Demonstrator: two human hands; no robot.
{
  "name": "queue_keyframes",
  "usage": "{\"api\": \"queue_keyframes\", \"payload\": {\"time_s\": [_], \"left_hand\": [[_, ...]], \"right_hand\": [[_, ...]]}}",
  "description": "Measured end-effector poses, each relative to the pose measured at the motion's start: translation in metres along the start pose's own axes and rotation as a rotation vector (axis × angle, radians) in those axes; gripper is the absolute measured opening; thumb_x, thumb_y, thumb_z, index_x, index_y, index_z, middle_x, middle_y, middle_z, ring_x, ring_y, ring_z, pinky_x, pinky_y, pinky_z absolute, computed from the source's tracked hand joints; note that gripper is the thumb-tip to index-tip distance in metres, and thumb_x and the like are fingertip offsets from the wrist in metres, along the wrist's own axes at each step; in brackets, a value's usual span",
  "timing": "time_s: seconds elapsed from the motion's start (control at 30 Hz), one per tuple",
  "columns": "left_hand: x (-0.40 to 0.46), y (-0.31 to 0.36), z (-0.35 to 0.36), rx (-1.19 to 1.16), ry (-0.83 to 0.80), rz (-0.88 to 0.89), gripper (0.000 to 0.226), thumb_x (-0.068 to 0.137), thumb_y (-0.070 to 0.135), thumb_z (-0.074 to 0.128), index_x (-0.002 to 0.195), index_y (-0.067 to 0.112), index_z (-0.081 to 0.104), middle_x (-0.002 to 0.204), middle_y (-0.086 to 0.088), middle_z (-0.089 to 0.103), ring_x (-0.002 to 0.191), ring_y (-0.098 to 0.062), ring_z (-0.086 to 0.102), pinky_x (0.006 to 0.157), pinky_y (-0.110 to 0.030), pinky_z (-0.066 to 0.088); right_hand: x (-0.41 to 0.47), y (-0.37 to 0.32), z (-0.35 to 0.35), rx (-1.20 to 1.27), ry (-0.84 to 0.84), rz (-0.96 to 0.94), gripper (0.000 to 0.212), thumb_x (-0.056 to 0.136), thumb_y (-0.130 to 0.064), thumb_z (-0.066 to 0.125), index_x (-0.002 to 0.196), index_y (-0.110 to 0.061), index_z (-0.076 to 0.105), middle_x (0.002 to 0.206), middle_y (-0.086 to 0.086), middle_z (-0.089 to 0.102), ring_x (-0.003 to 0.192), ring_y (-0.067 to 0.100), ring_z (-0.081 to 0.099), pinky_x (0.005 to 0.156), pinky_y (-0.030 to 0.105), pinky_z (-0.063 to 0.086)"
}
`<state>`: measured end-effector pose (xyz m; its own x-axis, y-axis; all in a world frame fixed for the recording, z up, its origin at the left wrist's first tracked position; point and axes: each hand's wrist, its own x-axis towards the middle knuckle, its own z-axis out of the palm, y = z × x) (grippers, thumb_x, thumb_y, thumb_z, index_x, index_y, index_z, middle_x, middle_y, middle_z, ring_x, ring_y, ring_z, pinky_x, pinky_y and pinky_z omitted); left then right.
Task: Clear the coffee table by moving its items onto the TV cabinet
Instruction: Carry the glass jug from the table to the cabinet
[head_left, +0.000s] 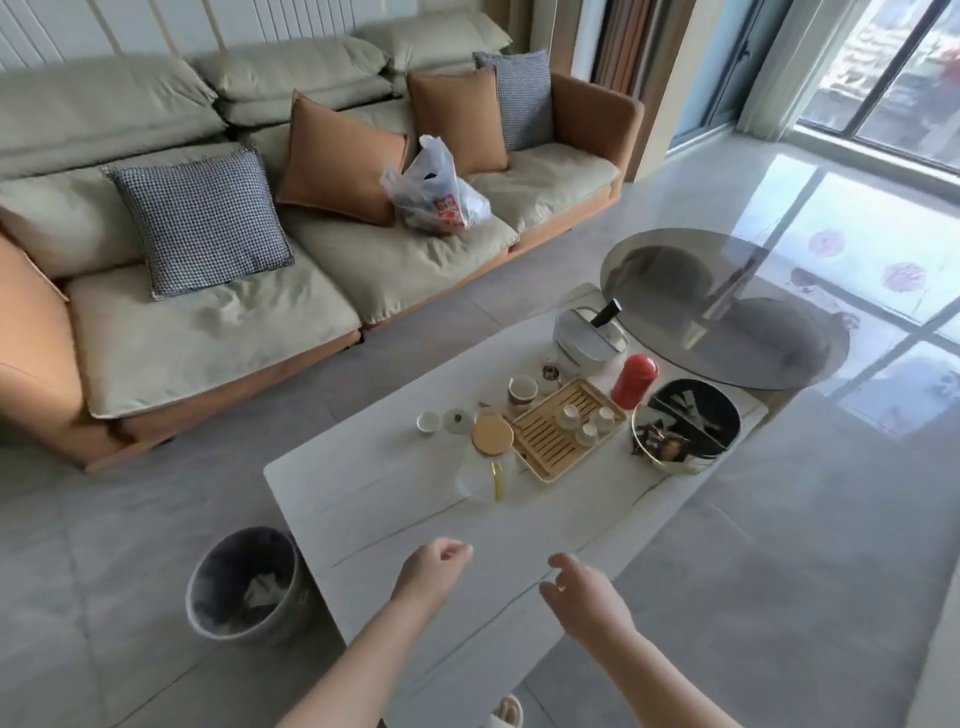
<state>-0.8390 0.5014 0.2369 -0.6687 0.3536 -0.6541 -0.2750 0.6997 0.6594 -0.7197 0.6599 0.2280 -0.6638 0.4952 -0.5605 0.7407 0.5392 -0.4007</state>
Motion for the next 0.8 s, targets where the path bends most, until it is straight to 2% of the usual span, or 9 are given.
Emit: {"api": "queue_keyframes", "payload": {"time_s": [0.13,0.17,0.3,0.47,0.6,0.8], "left_hand": [[0.056,0.035,-0.008,0.006,0.028,0.01,0.031,0.09,0.033,0.052,0.112,0.015,0.062,0.104,-0.009,0.067,0.1,-0.025,0.061,0.074,-0.025,0.044],[0.068,0.041,-0.009,0.008,0.031,0.01,0.032,0.091,0.033,0.051,0.114,0.015,0.062,0.104,-0.009,0.066,0.099,-0.024,0.061,0.076,-0.026,0.045],[0.118,0.056,-0.003,-0.007,0.032,-0.002,0.038,0.092,0.032,0.049,0.126,0.014,0.055,0.123,-0.008,0.062,0.113,-0.023,0.058,0.091,-0.031,0.048],[0.191,0.065,0.008,-0.049,0.107,0.012,0.04,0.095,0.029,0.044,0.133,0.016,0.048,0.136,-0.005,0.054,0.123,-0.019,0.051,0.093,-0.025,0.039],[0.246,0.063,0.021,-0.007,0.131,0.026,0.041,0.099,0.023,0.035,0.139,0.017,0.04,0.144,-0.005,0.045,0.131,-0.021,0.043,0.098,-0.027,0.036],[0.317,0.054,0.041,0.05,0.153,0.03,0.048,0.098,0.022,0.038,0.145,0.015,0.03,0.15,-0.006,0.036,0.136,-0.022,0.038,0.107,-0.031,0.031]], "right_hand": [[0.047,-0.013,-0.013,-0.045,-0.015,-0.007,0.041,0.094,-0.037,0.044,0.133,-0.026,0.041,0.127,-0.002,0.057,0.114,0.016,0.055,0.089,0.029,0.049],[0.059,-0.016,-0.015,-0.047,-0.017,-0.009,0.041,0.094,-0.037,0.044,0.133,-0.025,0.041,0.127,-0.001,0.056,0.114,0.016,0.055,0.088,0.029,0.049],[0.111,-0.024,-0.016,-0.043,-0.023,-0.014,0.041,0.095,-0.037,0.044,0.133,-0.023,0.043,0.128,0.0,0.056,0.116,0.016,0.054,0.088,0.027,0.048],[0.188,-0.029,0.0,0.004,-0.049,-0.017,0.041,0.094,-0.039,0.047,0.131,-0.021,0.046,0.127,-0.001,0.056,0.113,0.015,0.056,0.087,0.028,0.049],[0.239,-0.028,0.022,0.062,-0.094,0.0,0.043,0.093,-0.037,0.049,0.132,-0.02,0.044,0.129,0.0,0.055,0.113,0.017,0.055,0.09,0.031,0.05],[0.301,-0.027,0.049,0.037,-0.085,-0.002,0.038,0.092,-0.034,0.051,0.125,-0.016,0.046,0.122,0.002,0.056,0.112,0.022,0.055,0.085,0.033,0.047]]}}
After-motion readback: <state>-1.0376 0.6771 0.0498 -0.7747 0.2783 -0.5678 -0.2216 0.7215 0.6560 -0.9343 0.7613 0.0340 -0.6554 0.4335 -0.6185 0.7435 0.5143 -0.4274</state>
